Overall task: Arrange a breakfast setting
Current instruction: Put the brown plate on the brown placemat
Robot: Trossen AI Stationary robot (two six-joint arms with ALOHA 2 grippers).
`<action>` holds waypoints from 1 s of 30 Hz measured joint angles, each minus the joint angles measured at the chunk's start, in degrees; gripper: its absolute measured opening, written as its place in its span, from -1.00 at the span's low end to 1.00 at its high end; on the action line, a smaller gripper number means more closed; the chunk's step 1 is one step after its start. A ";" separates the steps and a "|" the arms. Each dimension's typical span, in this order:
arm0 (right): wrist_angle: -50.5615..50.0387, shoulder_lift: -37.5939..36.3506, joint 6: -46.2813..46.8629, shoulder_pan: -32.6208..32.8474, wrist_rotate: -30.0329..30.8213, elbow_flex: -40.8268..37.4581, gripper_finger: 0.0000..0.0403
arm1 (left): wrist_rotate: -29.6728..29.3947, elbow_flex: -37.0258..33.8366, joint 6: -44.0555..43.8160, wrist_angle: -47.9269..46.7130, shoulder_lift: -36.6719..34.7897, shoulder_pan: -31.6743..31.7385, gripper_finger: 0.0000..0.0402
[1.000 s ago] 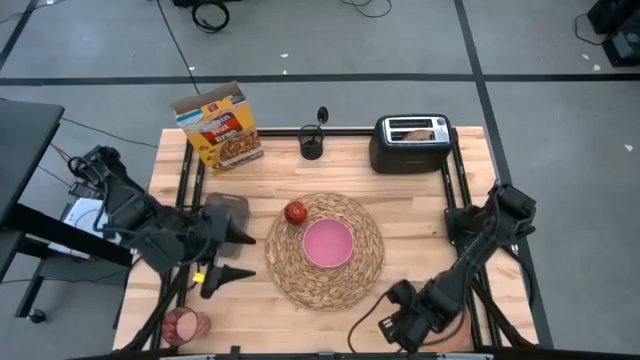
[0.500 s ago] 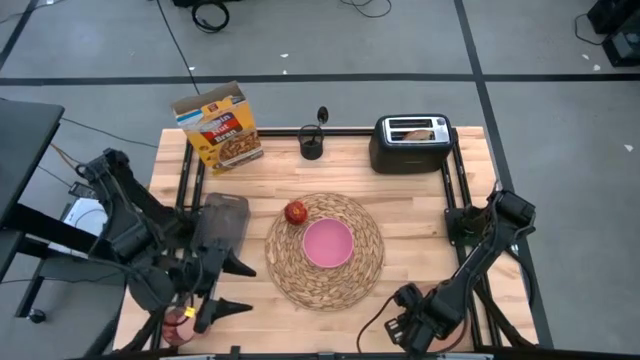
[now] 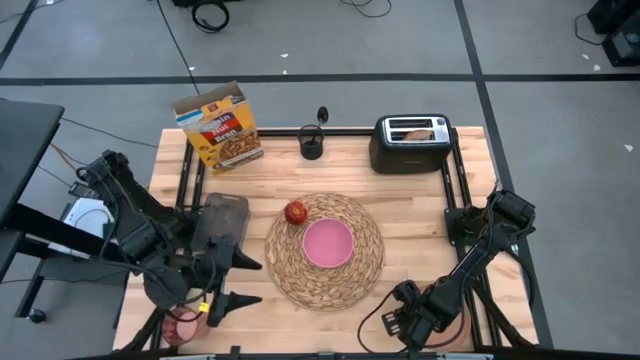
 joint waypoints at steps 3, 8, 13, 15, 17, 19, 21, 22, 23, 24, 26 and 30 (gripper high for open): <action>-2.27 0.00 0.41 -0.27 -0.20 -0.11 -0.39 | -0.02 0.00 0.34 -1.47 -0.02 0.00 0.78; -0.47 1.95 0.26 -1.30 -0.87 0.69 -0.54 | 0.00 0.00 0.63 -3.40 -0.02 -0.02 0.78; -1.50 6.16 -0.99 -1.73 -4.01 4.57 -0.62 | 0.00 0.00 0.64 -5.19 -0.02 -0.02 0.78; -3.53 7.63 -1.21 -1.75 -4.93 6.41 -0.66 | -0.01 0.00 0.63 -5.65 -0.02 -0.02 0.78; -6.11 8.92 -1.58 -1.73 -5.21 8.44 -0.72 | 0.00 0.00 1.06 -5.95 -0.02 -0.02 0.78; -8.05 9.14 -2.13 -1.56 -5.06 9.66 -0.81 | -0.02 0.00 1.88 -5.81 -0.02 -0.02 0.78; -10.51 8.97 -2.28 -1.47 -4.94 10.67 -0.91 | -0.02 0.00 2.03 -5.83 -0.02 0.02 0.78; -12.64 8.98 -2.69 -1.39 -4.92 11.46 -0.94 | -0.02 0.00 2.07 -5.85 -0.02 0.04 0.78; -15.10 9.15 -3.34 -1.36 -4.72 12.51 -0.94 | -0.02 0.00 2.14 -5.84 -0.02 0.04 0.78; -17.79 9.30 -4.27 -1.31 -4.61 13.88 -0.94 | -0.02 0.00 2.14 -5.83 -0.02 0.02 0.78; -22.15 9.23 -8.02 -1.31 -4.40 17.08 -0.94 | -0.02 0.00 2.12 -5.85 -0.02 0.02 0.78; -24.24 9.14 -21.17 -1.31 -1.81 23.76 -0.94 | -0.01 0.00 2.12 -5.83 -0.02 0.02 0.78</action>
